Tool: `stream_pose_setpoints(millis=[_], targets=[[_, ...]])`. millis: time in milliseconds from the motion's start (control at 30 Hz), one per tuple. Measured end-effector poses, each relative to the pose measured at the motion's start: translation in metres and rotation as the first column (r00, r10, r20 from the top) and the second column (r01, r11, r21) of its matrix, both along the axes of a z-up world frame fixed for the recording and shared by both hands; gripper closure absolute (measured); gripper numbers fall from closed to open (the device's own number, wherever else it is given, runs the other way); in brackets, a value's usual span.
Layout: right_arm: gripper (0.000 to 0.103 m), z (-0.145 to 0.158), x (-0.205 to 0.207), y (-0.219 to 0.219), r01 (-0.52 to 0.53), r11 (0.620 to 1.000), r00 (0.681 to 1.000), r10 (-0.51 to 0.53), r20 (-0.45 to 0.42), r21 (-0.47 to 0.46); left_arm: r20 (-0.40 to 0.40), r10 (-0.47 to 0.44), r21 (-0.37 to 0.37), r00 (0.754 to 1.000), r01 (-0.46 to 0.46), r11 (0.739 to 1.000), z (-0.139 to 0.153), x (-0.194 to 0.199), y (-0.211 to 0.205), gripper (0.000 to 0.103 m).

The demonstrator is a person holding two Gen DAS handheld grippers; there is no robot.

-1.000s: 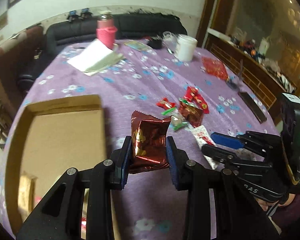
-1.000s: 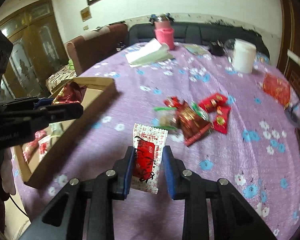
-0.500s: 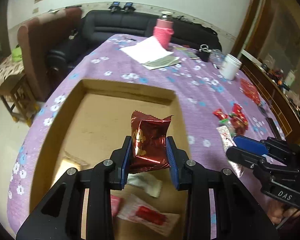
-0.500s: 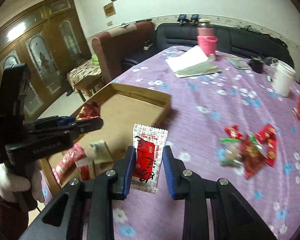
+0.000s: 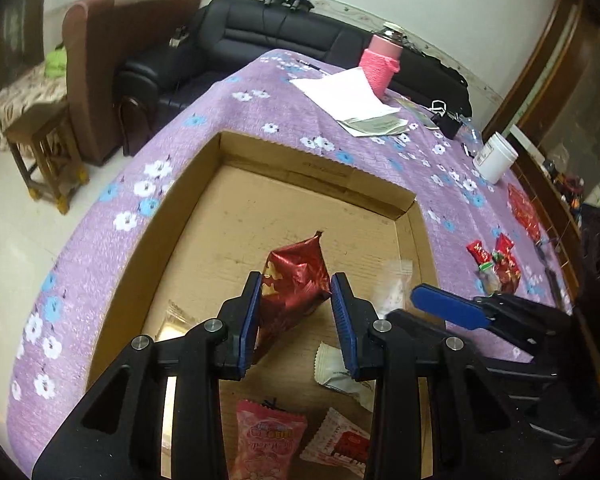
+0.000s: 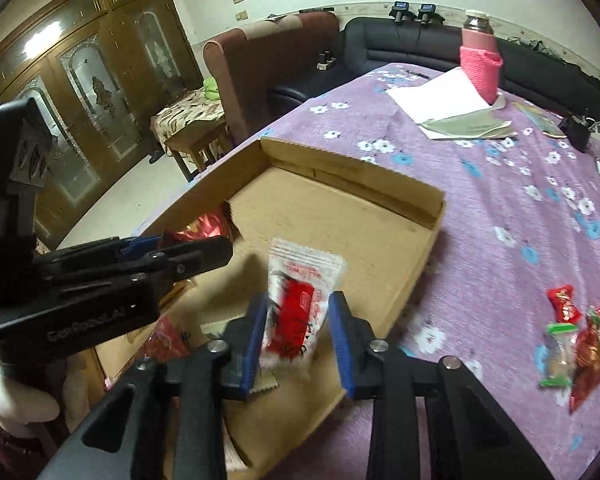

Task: Organize snacks
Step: 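Carry both snacks over the cardboard box and release them inside, then return to the pile, grasp brown Wow wrapper with right while left grasps clear bag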

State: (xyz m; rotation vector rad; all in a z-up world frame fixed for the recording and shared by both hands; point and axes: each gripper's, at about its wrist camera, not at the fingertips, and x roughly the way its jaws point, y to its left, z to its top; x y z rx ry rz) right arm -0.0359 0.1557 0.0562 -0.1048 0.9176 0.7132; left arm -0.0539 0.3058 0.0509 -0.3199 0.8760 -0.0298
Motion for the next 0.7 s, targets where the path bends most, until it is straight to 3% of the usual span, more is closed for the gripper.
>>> stream_pose_setpoints(millis=[67, 333, 400, 467, 700], targets=[[0.051, -0.002, 0.002, -0.002, 0.012, 1.0, 1.0, -0.012, -0.008, 0.007, 0.002, -0.003, -0.002, 1.0, 0.003, 1.0, 0.001, -0.001, 0.0, 0.07], [0.051, 0.012, -0.003, -0.037, 0.08, 0.995, 0.997, -0.08, 0.007, 0.052, 0.025, -0.01, 0.05, 1.0, 0.009, 0.999, 0.019, -0.019, -0.023, 0.07], [0.05, 0.017, -0.007, -0.049, 0.09, 0.993, 0.996, -0.091, 0.013, 0.076, 0.045, -0.018, 0.085, 0.999, 0.014, 0.996, 0.027, -0.029, -0.038, 0.068], [0.05, 0.022, -0.013, -0.065, 0.109, 0.989, 0.994, -0.112, 0.017, 0.097, 0.065, -0.027, 0.122, 0.998, 0.019, 0.992, 0.034, -0.037, -0.054, 0.057], [0.045, 0.028, -0.031, -0.116, 0.181, 0.976, 0.982, -0.186, 0.038, 0.119, 0.111, -0.088, 0.317, 0.99, 0.049, 0.947, 0.05, -0.064, -0.124, 0.056]])
